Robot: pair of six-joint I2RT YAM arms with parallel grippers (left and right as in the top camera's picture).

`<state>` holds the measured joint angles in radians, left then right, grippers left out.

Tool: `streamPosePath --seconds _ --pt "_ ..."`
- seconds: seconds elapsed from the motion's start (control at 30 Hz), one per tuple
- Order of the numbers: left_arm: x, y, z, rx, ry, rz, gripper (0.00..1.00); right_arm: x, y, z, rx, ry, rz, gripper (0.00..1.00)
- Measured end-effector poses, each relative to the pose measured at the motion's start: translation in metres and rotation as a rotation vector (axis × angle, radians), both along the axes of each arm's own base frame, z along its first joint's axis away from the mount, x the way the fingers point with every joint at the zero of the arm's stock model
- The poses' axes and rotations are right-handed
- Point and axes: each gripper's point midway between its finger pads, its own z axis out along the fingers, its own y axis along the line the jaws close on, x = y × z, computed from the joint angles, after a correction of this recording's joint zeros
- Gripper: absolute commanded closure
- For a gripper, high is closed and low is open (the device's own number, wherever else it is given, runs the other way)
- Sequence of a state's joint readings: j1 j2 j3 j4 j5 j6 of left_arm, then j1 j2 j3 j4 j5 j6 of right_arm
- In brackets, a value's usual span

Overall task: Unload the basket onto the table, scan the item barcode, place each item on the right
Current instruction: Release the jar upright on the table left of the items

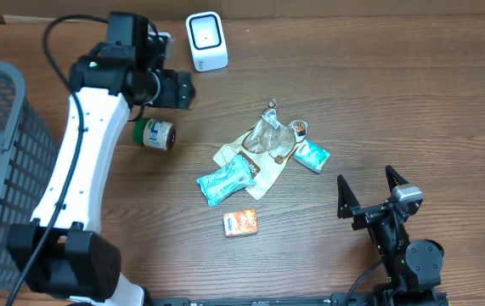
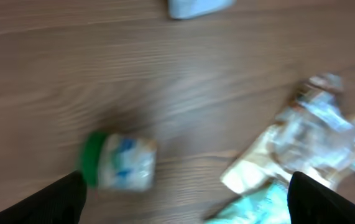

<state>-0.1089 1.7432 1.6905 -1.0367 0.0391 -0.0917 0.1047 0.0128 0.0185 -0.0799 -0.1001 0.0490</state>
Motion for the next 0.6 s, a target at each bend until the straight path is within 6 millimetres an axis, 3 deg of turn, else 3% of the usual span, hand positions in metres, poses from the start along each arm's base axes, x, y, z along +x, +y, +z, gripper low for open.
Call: streamPosePath --seconds 0.23,0.37,0.5,0.57,0.6 --pt "0.011 0.065 -0.025 0.107 0.041 0.251 0.09 0.0 0.0 0.0 0.0 0.0 0.0 0.0" --pt "0.026 0.087 -0.029 0.112 0.004 0.297 0.13 0.0 0.0 0.0 0.0 0.0 0.0 0.0" --pt "0.044 0.089 -0.037 0.114 -0.029 0.223 0.47 0.0 0.0 0.0 0.0 0.0 0.0 0.0" --pt "0.05 0.086 -0.049 0.121 -0.014 0.177 0.9 0.0 0.0 0.0 0.0 0.0 0.0 0.0" --pt "0.051 0.084 -0.059 0.125 0.005 0.156 0.94 0.0 0.0 0.0 0.0 0.0 -0.001 0.0"
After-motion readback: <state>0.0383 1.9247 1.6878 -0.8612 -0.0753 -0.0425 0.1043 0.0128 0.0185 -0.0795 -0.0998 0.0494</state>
